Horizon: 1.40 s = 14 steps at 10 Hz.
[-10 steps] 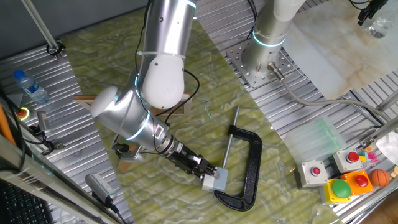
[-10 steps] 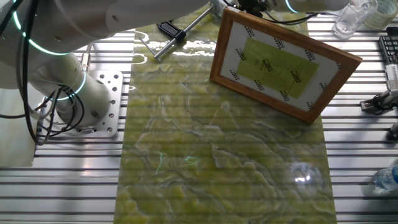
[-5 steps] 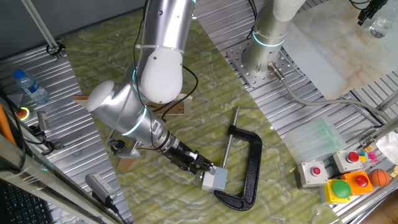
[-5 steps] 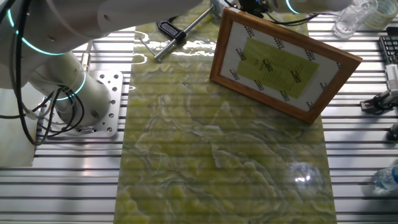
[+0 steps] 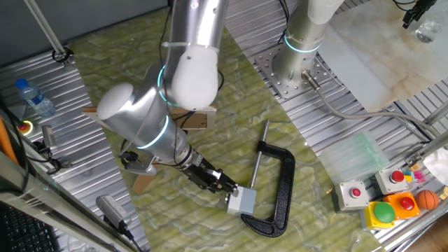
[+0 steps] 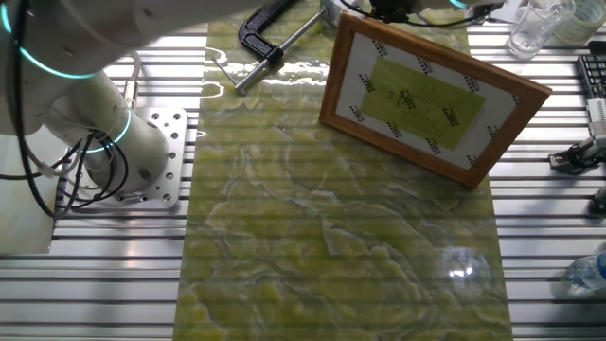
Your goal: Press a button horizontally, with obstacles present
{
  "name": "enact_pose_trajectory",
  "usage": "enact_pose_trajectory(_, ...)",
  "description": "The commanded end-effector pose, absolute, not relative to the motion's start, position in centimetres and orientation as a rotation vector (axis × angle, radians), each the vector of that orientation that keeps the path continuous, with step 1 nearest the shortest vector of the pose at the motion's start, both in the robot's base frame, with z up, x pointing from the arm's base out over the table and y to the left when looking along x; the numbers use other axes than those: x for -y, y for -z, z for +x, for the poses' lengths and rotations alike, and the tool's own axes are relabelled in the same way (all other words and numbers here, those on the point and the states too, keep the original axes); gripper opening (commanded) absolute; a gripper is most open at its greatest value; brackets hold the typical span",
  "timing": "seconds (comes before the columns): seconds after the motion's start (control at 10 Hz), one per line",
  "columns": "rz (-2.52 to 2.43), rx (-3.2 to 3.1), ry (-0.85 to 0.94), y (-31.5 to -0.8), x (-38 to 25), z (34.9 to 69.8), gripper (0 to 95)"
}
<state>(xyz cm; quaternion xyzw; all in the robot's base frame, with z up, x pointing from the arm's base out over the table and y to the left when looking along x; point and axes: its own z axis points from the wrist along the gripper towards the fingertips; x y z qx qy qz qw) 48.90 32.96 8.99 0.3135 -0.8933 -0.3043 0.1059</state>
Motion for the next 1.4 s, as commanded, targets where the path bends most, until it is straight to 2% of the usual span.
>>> enact_pose_trajectory(0.1,0.877,2.655,0.853,-11.7,-32.6,49.8,76.0)
enact_pose_trajectory(0.4,0.821,2.707,0.816,-13.5,-32.9,49.2,76.0)
enact_pose_trajectory(0.5,0.804,2.719,0.807,-13.9,-33.0,49.0,57.0)
enact_pose_trajectory(0.8,0.803,2.732,0.792,-14.8,-32.7,48.9,57.0)
enact_pose_trajectory(0.9,0.804,2.733,0.785,-15.3,-32.2,48.9,38.0)
enact_pose_trajectory(1.1,0.786,2.738,0.78,-16.1,-31.5,48.8,38.0)
enact_pose_trajectory(1.3,0.751,2.754,0.759,-16.8,-30.9,48.8,0.0)
enact_pose_trajectory(1.4,0.704,2.767,0.74,-17.5,-30.5,48.8,0.0)
